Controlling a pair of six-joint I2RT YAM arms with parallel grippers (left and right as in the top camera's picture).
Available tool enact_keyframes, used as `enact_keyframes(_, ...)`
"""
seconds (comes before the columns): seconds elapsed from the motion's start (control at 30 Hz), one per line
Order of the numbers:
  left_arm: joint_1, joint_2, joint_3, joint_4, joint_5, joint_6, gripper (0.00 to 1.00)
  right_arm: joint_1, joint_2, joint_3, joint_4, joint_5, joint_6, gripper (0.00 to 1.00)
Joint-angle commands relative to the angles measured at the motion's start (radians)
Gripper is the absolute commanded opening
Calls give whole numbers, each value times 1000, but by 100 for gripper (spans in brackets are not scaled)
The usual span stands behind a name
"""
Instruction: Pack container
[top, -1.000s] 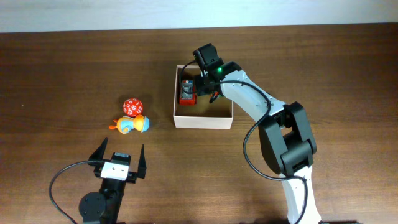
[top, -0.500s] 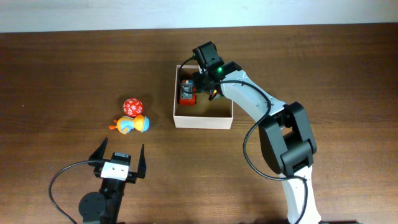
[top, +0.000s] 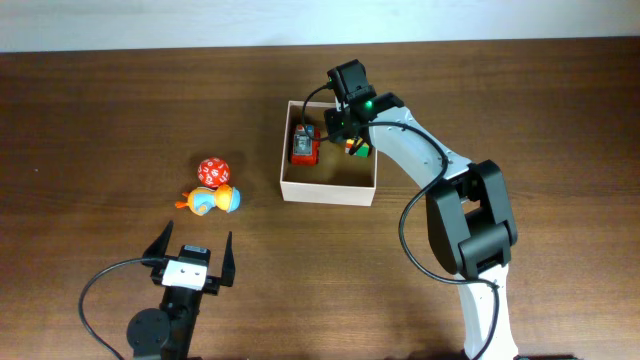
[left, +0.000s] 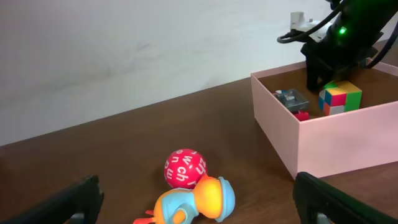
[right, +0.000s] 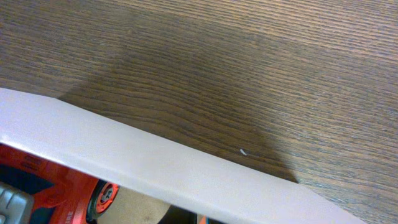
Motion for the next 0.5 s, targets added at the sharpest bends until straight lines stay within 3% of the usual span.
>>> enact_keyframes(0.0, -4, -7, -7, 0, -4, 13, 99, -4, 9, 17, -1, 12, -12, 4)
enact_keyframes(0.47, -4, -7, -7, 0, -4, 13, 99, 5, 9, 17, -84, -38, -28, 4)
